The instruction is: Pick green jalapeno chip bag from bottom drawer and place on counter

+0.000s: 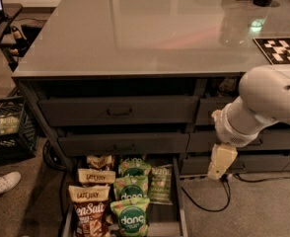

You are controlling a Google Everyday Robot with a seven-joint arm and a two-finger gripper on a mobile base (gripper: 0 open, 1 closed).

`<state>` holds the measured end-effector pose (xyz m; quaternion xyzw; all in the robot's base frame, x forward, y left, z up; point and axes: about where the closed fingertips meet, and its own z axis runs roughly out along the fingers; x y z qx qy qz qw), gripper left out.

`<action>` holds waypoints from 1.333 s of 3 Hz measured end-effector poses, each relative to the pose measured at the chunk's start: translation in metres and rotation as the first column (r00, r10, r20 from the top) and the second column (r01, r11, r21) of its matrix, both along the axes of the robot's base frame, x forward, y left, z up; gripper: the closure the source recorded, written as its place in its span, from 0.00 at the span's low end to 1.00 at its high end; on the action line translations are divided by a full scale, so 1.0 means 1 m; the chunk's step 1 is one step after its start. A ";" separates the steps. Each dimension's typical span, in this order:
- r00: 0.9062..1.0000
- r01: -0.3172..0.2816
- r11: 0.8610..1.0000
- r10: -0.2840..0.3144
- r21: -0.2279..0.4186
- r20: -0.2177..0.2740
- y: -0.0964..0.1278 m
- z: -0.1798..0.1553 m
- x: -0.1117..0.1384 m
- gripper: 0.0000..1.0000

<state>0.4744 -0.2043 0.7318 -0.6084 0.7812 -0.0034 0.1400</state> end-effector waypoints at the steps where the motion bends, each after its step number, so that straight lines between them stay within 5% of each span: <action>1: 0.999 0.017 0.999 -0.015 0.035 -0.041 0.007 -0.042 0.009 0.00; 2: 0.999 0.016 0.999 -0.015 0.035 -0.041 0.007 -0.043 0.009 0.00; 4: 0.998 -0.016 0.997 0.021 0.079 -0.059 0.026 -0.124 0.022 0.00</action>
Offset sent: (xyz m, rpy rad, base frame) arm 0.0078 0.0057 -0.0348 0.0291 0.0321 -0.0137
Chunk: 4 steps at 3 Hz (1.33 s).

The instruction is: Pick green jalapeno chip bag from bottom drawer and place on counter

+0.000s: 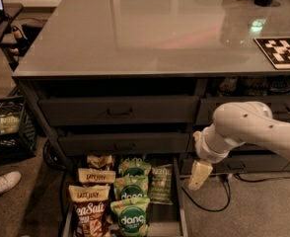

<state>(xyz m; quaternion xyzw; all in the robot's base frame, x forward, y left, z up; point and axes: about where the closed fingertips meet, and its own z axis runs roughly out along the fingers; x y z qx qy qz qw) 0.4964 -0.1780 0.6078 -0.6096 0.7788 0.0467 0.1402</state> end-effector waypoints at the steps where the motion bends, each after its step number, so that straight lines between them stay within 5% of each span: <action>1: 0.999 -0.029 0.999 0.030 0.018 -0.039 0.010 -0.054 0.010 0.00; 3: 1.000 -0.006 0.998 0.007 0.061 -0.024 0.013 -0.073 0.008 0.00; 4: 0.998 0.055 0.991 -0.056 0.124 -0.001 0.006 -0.108 0.029 0.00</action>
Offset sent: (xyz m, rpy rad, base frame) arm 0.0109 0.0079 -0.0415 0.0113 0.0234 0.0255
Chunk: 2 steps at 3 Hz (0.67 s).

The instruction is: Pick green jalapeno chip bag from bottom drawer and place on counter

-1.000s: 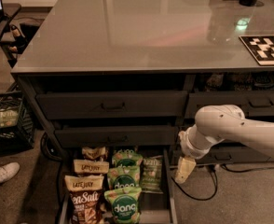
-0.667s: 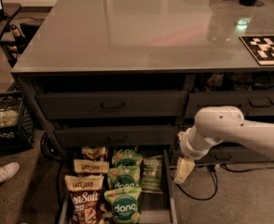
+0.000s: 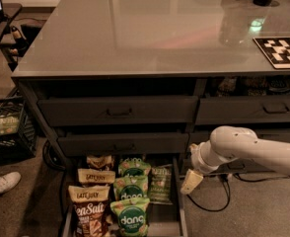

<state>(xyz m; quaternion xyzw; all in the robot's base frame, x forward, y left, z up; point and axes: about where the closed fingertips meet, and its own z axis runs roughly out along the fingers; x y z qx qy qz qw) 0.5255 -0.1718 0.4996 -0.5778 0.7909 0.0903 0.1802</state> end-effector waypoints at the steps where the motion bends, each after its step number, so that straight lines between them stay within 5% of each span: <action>1: 0.999 0.043 0.998 -0.042 0.054 -0.020 0.001 -0.053 0.019 0.00; 2: 0.994 0.080 0.991 -0.072 0.104 -0.081 0.009 -0.098 0.030 0.00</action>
Offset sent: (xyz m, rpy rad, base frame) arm 0.0441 0.0153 -0.1490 0.1724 0.1499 -0.1221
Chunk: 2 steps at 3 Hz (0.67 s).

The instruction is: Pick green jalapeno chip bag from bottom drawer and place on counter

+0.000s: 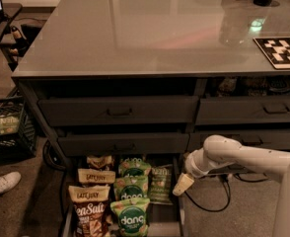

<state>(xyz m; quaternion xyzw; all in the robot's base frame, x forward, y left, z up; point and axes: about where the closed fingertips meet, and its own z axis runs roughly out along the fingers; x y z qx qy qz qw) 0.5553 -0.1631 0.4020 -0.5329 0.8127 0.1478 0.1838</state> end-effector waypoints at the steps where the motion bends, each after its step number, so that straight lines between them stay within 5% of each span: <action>1: 1.000 0.006 1.000 -0.006 0.008 -0.009 0.001 -0.009 0.001 0.00; 2: 1.000 0.016 1.000 -0.015 0.010 -0.008 0.003 -0.013 0.000 0.00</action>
Offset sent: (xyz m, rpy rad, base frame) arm 0.0007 0.0017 -0.0143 0.0101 -0.0004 -0.0338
